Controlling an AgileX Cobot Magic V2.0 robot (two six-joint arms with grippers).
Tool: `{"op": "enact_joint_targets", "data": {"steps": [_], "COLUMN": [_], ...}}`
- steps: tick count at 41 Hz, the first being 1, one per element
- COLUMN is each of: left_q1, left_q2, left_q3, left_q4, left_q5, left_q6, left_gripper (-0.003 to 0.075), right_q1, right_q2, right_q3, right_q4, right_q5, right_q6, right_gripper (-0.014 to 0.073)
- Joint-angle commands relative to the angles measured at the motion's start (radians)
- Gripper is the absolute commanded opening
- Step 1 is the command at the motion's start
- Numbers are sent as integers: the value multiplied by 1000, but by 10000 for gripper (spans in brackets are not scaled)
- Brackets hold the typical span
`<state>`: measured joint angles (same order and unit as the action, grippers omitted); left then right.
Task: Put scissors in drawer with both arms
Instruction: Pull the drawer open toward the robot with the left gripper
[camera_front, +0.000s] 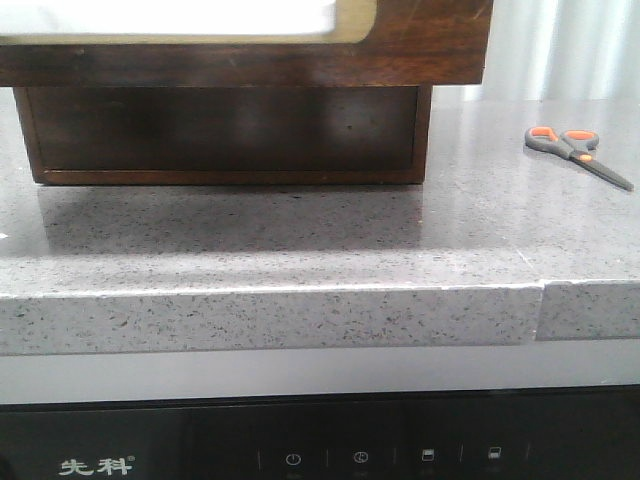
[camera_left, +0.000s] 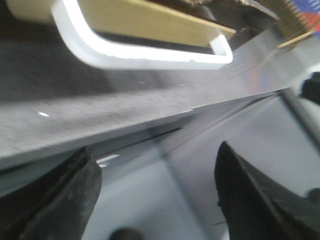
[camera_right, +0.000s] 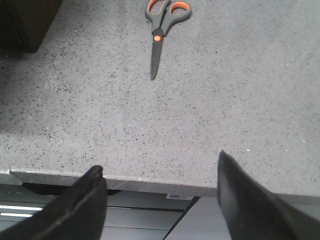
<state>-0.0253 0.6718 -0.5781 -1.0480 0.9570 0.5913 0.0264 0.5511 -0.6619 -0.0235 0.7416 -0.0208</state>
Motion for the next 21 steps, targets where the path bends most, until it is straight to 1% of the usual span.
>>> {"op": "enact_joint_targets", "data": {"steps": [1,6,10,13,16,18,21], "left_q1": [-6,-6,-6,-23,-59,-107,-211], "left_q2": [-10,-12,-12,-12,-12,-12,-10], "left_q3": [-148,-282,-352,-383,-400,-405,-411], "left_q4": [157,324,405,448,486,526,651], "left_q5": [-17,-17,-17,-15,-17,-27,-40], "left_q6": [-105,-133,-133,-174,-179,-194,-244], "left_gripper": [472,472,472,472,472,472,472], "right_q1": [-5,-5,-5,-5,-5,-5,-5], "right_q2": [9,9,9,9,9,9,9], "right_q3": [-33,-33,-33,-33,-33,-33,-33], "right_q4": [-10,-10,-10,-10,-10,-10,-10], "right_q5": [-66,-66,-66,-66,-66,-66,-66], "right_q6": [-7,-7,-7,-7,-7,-7,-7], "right_gripper": [498,498,498,498,498,498,498]}}
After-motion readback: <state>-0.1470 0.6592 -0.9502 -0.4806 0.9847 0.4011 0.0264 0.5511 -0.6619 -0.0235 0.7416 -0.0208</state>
